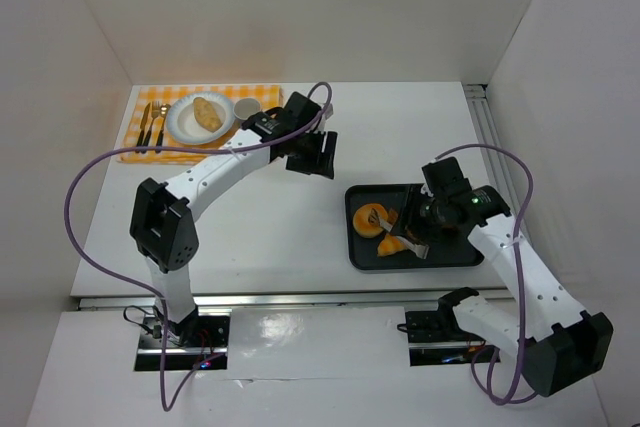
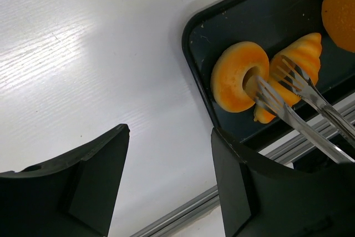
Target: Place the bread
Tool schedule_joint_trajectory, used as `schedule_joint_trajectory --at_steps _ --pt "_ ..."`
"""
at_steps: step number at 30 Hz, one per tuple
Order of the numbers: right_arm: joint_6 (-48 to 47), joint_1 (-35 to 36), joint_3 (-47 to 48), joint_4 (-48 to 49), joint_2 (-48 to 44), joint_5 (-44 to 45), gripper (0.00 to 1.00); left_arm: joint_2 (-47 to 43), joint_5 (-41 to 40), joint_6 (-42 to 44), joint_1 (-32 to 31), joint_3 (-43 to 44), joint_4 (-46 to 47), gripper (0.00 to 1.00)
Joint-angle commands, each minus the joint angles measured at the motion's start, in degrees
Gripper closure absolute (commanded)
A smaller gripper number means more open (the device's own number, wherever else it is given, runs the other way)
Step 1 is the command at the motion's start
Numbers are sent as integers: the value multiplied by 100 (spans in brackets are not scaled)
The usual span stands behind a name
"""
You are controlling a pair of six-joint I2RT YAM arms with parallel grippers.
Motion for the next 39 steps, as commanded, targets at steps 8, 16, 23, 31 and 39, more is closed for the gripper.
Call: schedule_joint_trajectory --at_steps 8,16,23,31,39 --pt "-201 25 -243 503 70 77 49 -716 -24 43 271 -165 106 26" --pt "-288 25 185 496 193 312 90 -1831 -183 176 930 204 -219 25" --pt "-464 25 1539 -199 299 699 91 -2913 90 281 1897 257 -219 25" --pt "-526 760 2964 958 1342 41 94 -3467 204 228 2531 73 -105 25" --pt "-1017 2239 5405 2498 3961 418 94 -3739 -506 18 2839 73 -570 25"
